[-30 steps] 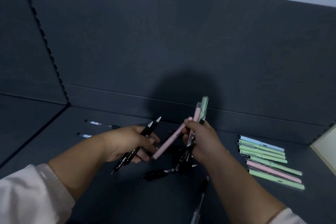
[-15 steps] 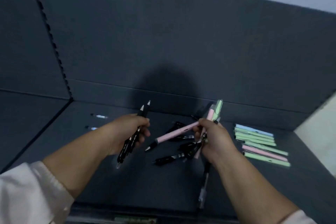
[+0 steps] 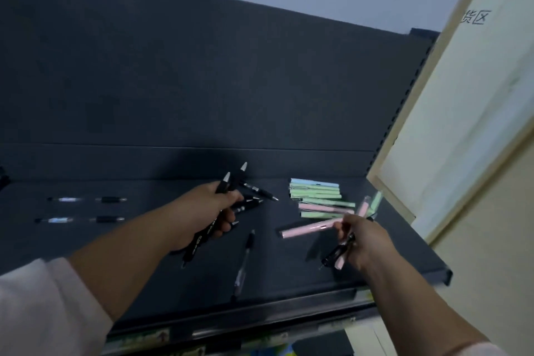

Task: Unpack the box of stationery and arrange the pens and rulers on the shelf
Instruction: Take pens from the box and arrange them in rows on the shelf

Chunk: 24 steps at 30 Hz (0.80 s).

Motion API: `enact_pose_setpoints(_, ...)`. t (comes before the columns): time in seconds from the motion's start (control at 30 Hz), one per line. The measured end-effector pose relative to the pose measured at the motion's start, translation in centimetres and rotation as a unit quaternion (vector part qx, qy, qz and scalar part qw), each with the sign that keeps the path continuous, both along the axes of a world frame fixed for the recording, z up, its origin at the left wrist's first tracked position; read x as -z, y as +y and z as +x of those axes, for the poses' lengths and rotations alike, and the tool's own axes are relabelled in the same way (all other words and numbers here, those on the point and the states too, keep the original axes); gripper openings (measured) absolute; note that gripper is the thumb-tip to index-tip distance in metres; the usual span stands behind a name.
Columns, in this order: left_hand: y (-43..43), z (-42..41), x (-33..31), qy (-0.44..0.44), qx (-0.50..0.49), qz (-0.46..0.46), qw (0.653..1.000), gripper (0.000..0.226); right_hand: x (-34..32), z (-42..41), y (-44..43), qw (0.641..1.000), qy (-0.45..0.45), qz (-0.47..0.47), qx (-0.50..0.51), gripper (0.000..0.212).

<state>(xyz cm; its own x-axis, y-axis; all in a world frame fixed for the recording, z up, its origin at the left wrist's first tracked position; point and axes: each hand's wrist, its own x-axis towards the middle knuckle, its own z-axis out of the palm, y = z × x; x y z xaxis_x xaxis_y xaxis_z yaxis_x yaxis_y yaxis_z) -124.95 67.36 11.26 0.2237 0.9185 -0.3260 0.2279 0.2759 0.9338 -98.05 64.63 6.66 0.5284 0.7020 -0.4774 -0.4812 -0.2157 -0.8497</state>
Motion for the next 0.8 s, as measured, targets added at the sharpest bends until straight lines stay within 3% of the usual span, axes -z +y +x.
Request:
enact_pose_setpoints(0.17,-0.3,5.3,0.3,0.013,0.005,-0.001,1.000,0.019,1.1,4.0,0.5,1.000,0.002,0.009,-0.018,0.027)
enact_pose_setpoints(0.37,-0.2,11.3,0.9,0.029,0.004,0.005,1.000,0.017,0.5,8.2,1.3,0.990,-0.067,0.022,-0.119,0.011)
enact_pose_setpoints(0.5,0.5,14.5,0.8,0.016,-0.012,0.024,1.000,0.015,-0.8,9.9,1.8,0.950,-0.110,0.006,-0.291,0.031)
enact_pose_setpoints(0.8,2.4,18.6,1.6,-0.039,-0.104,0.020,0.994,0.011,-1.1,12.3,4.1,0.834,-0.174,0.016,-0.524,0.034)
